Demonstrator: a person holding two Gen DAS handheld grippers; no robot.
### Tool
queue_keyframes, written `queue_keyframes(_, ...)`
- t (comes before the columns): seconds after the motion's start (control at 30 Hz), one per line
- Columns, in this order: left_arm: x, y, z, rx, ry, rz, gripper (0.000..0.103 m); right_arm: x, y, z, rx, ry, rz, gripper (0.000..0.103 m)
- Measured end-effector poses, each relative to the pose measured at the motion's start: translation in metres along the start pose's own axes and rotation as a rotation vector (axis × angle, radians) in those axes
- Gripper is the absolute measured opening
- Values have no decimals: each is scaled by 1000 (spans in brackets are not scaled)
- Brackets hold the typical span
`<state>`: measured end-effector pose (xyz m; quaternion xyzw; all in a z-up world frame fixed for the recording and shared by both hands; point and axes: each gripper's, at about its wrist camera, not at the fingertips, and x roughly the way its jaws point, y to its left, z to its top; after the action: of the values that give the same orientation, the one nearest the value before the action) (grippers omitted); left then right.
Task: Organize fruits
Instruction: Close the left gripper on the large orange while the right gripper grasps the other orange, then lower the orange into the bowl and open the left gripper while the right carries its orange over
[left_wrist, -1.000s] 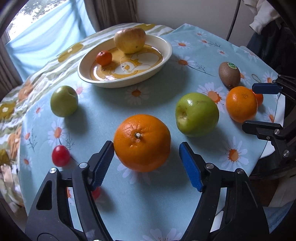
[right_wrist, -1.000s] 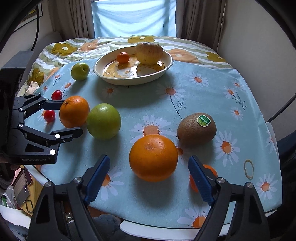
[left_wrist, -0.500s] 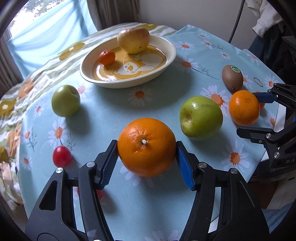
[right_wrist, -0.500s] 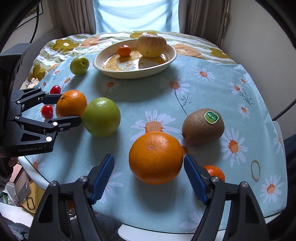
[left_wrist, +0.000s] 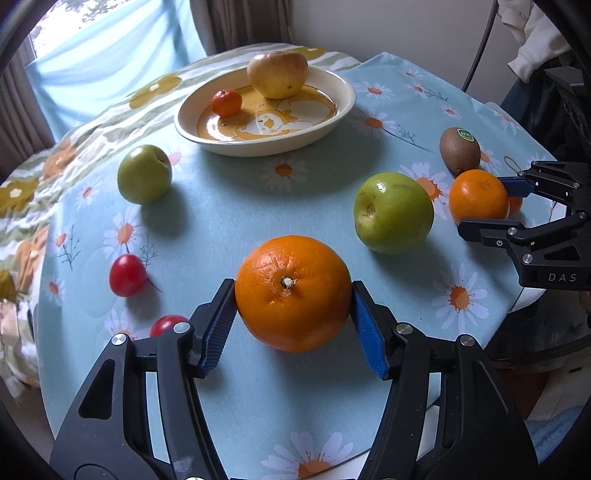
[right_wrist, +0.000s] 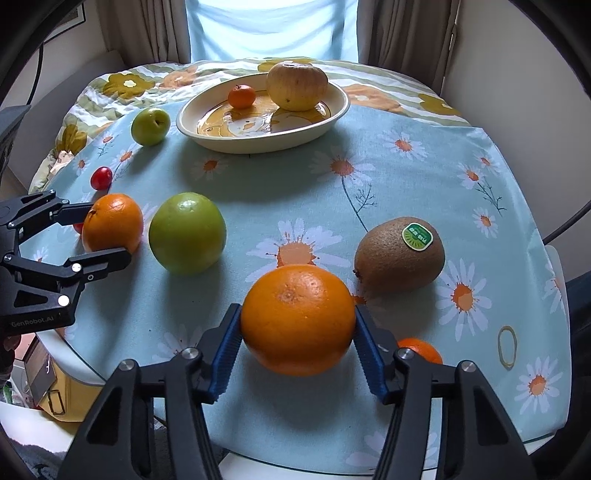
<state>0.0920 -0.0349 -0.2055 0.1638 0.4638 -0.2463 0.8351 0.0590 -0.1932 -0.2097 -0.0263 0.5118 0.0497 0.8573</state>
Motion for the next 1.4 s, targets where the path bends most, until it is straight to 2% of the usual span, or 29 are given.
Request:
queue_keyframes(0.37, -37, 0, 8, -82, -60, 36, 65, -28, -3, 13, -2, -46, 49, 54)
queue_keyframes(0.6, -68, 0, 33, -117, -129, 90, 65, -55, -14, 37, -9, -93, 97, 54)
queue_keyframes(0.87, -91, 6, 66, -151, -229, 114, 66, -83, -28, 76, -25, -162, 146, 54)
queue_keyframes(1.07, -84, 18, 93, -133, -255, 120, 66, -84, -27, 103, -55, -196, 143, 54)
queue_keyframes(1.4, -34, 50, 125, -91, -206, 67, 66, -58, -26, 138, 5, -176, 121, 54)
